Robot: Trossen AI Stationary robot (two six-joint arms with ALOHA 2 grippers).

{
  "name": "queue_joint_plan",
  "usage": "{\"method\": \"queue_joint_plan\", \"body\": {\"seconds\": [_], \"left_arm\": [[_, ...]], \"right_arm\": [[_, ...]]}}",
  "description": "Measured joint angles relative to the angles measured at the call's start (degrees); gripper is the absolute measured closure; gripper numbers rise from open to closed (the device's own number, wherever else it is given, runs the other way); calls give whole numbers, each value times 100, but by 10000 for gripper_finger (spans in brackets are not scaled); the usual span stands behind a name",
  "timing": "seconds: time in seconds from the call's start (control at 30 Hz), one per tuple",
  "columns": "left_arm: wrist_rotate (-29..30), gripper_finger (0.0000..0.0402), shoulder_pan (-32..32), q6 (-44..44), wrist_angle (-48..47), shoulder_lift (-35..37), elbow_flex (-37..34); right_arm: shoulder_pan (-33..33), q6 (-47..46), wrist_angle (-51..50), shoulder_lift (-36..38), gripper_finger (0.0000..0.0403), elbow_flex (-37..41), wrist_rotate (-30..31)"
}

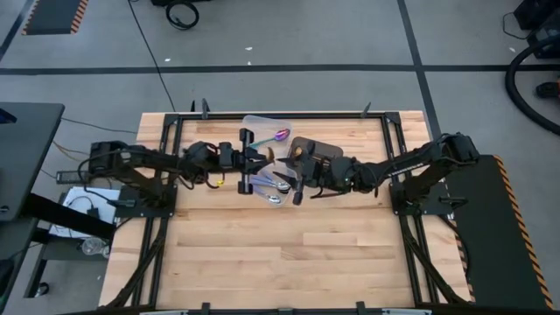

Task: Sort silverware by color (type)
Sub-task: Put the gold spoon into the black bin

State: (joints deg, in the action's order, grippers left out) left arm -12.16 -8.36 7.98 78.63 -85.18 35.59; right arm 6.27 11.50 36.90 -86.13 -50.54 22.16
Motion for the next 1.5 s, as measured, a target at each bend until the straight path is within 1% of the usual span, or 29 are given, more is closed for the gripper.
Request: {"method": "queue_joint_plan", "body": {"seconds": [0.17,0.3,0.43,0.7,0.8,0.87,0.93,1.07,1.2,1.3,1.4,1.5], "left_arm": [[-85,386,101,24,3,-337,401],[-125,386,164,200,56,-347,462],[-115,386,139,168,75,-344,462],[-96,386,139,180,-39,-344,462],[115,381,142,170,-144,-342,462],[151,366,144,327,-258,-333,462],[160,341,144,466,-350,-333,461],[197,287,141,473,-439,-324,459],[199,248,107,460,-811,-156,433],[306,233,43,378,-1574,44,433],[565,231,-6,311,-2430,251,433],[657,230,-26,111,-3140,377,435]], "right_arm": [[-131,73,91,-2,214,-2,-84],[-164,205,75,0,235,-2,-84],[-136,368,81,16,270,-2,37],[-136,122,-303,24,348,-2,65],[-136,26,-404,24,381,-2,67],[-136,-27,-471,24,382,0,69],[-136,-99,-469,24,382,2,67],[-136,-106,-513,72,381,2,69],[-136,-137,-804,290,381,2,223],[-136,-222,-1314,503,381,2,473],[-138,-417,-1869,683,381,1,679],[-223,-708,-2523,745,380,0,806]]}}
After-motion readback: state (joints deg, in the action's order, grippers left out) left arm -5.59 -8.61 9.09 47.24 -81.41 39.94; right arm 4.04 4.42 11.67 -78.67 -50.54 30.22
